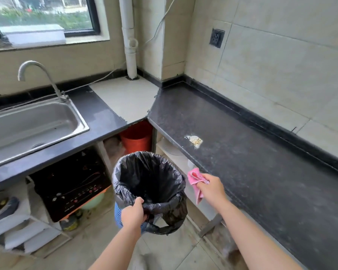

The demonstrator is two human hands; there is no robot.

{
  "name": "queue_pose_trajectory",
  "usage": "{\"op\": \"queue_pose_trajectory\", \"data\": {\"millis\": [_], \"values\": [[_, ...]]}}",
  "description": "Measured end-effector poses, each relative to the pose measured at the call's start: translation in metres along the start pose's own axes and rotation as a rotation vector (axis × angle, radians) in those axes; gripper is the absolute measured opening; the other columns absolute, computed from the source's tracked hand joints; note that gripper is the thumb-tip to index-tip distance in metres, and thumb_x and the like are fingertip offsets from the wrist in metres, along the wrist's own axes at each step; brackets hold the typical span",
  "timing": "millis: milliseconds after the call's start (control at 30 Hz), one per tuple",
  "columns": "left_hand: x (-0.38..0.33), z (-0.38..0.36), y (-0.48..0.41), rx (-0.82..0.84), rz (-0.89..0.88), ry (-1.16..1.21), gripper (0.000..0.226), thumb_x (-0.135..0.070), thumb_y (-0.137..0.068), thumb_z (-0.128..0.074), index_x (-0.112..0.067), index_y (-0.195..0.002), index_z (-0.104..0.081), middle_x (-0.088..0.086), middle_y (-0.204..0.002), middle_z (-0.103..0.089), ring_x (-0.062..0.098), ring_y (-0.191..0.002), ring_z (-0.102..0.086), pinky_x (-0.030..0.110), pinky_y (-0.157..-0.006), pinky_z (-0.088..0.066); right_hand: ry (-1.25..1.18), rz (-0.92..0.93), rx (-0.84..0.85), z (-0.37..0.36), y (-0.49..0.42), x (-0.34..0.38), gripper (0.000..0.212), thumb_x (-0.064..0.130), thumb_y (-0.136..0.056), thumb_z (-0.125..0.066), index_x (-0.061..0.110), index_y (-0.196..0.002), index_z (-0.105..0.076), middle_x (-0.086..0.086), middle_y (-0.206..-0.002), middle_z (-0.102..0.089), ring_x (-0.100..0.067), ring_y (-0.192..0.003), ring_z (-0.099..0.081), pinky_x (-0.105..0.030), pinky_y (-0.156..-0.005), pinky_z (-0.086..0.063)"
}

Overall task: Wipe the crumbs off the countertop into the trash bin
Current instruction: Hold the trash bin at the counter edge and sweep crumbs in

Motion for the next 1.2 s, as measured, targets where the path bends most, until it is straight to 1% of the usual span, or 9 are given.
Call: {"op": "queue_pose_trajectory", "data": {"millis": [167, 267, 400, 633, 800, 933, 967, 1067, 1200], "values": [[-0.029, -0.035, -0.046, -0.016, 0.002, -0.067, 0.029, -0.024, -0.084, -0.060, 0.004, -0.076, -0.059, 0.013, -0.063, -0.060, 0.030, -0.067, -0.063, 0.035, -0.070, -0.049, 0.055, -0.044, -0.068, 0.013, -0.063, 0.005, 0.019, 0.012, -0.089, -0.050, 0.016, -0.083, -0.067, -0.004, -0.061, -0.067, -0.007, -0.040, -0.058, -0.016, -0.039, -0.038], [-0.043, -0.063, -0.078, -0.013, 0.034, -0.112, 0.029, -0.024, -0.084, -0.061, 0.005, -0.075, -0.058, 0.014, -0.063, -0.060, 0.030, -0.067, -0.062, 0.036, -0.072, -0.049, 0.075, -0.114, -0.125, 0.022, -0.103, 0.003, 0.018, 0.012, -0.091, -0.047, 0.016, -0.083, -0.063, -0.002, -0.063, -0.064, -0.009, -0.047, -0.055, -0.019, -0.040, -0.034], [-0.057, -0.092, -0.108, -0.024, 0.048, -0.186, 0.031, -0.026, -0.083, -0.060, 0.004, -0.074, -0.056, 0.014, -0.065, -0.057, 0.027, -0.062, -0.053, 0.031, -0.056, -0.036, 0.077, -0.168, -0.145, 0.027, -0.149, -0.002, 0.018, 0.013, -0.093, -0.046, 0.015, -0.080, -0.060, -0.004, -0.067, -0.062, -0.015, -0.054, -0.054, -0.024, -0.045, -0.032], [-0.053, -0.121, -0.140, -0.070, 0.074, -0.207, 0.038, -0.031, -0.082, -0.060, 0.006, -0.074, -0.060, 0.016, -0.072, -0.059, 0.026, -0.067, -0.053, 0.034, -0.061, -0.036, 0.157, -0.206, -0.203, 0.048, -0.234, -0.006, 0.019, 0.017, -0.093, -0.047, 0.011, -0.085, -0.063, -0.007, -0.072, -0.064, -0.014, -0.057, -0.056, -0.025, -0.047, -0.034], [-0.045, -0.141, -0.142, -0.045, 0.108, -0.090, 0.026, -0.030, -0.074, -0.063, -0.007, -0.070, -0.051, 0.009, -0.067, -0.056, 0.021, -0.069, -0.055, 0.032, -0.067, -0.039, 0.243, -0.151, -0.215, 0.060, -0.302, 0.002, 0.022, 0.015, -0.091, -0.045, 0.005, -0.087, -0.064, -0.011, -0.075, -0.064, -0.032, -0.074, -0.061, -0.034, -0.062, -0.044], [-0.041, -0.150, -0.147, -0.046, 0.092, -0.051, 0.025, -0.029, -0.068, -0.064, -0.006, -0.068, -0.056, 0.006, -0.062, -0.059, 0.022, -0.068, -0.058, 0.036, -0.075, -0.047, 0.426, -0.098, -0.211, 0.061, -0.341, 0.007, 0.026, 0.006, -0.088, -0.036, 0.013, -0.083, -0.061, -0.020, -0.094, -0.060, -0.029, -0.060, -0.055, -0.028, -0.049, -0.038], [-0.040, -0.153, -0.147, -0.043, 0.095, -0.043, 0.024, -0.028, -0.068, -0.065, -0.006, -0.066, -0.057, 0.005, -0.060, -0.060, 0.023, -0.067, -0.059, 0.037, -0.076, -0.049, 0.449, -0.096, -0.195, 0.059, -0.346, 0.006, 0.031, 0.005, -0.088, -0.033, 0.017, -0.088, -0.062, -0.021, -0.098, -0.056, -0.031, -0.062, -0.057, -0.029, -0.050, -0.043], [-0.036, -0.162, -0.147, -0.018, 0.101, -0.018, 0.023, -0.026, -0.068, -0.067, -0.006, -0.065, -0.055, 0.005, -0.058, -0.057, 0.021, -0.063, -0.055, 0.035, -0.073, -0.047, 0.469, -0.095, -0.113, 0.043, -0.349, -0.003, 0.051, 0.004, -0.092, -0.035, 0.031, -0.129, -0.057, -0.012, -0.102, -0.043, -0.039, -0.089, -0.059, -0.040, -0.078, -0.051], [-0.033, -0.165, -0.147, -0.035, 0.054, -0.092, 0.020, -0.013, -0.078, -0.066, -0.009, -0.065, -0.051, -0.004, -0.047, -0.044, 0.013, -0.052, -0.041, 0.029, -0.059, -0.036, 0.402, -0.006, -0.039, 0.011, -0.335, -0.001, 0.051, 0.008, -0.096, -0.039, 0.033, -0.139, -0.049, -0.006, -0.099, -0.042, -0.032, -0.086, -0.054, -0.034, -0.073, -0.043]]}}
Point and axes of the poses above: each hand's wrist, its own y-axis away from the middle knuckle, its own z-axis out of the back of the hand, x = y × z, the point moved 7 cm from there along -y, towards the middle knuckle
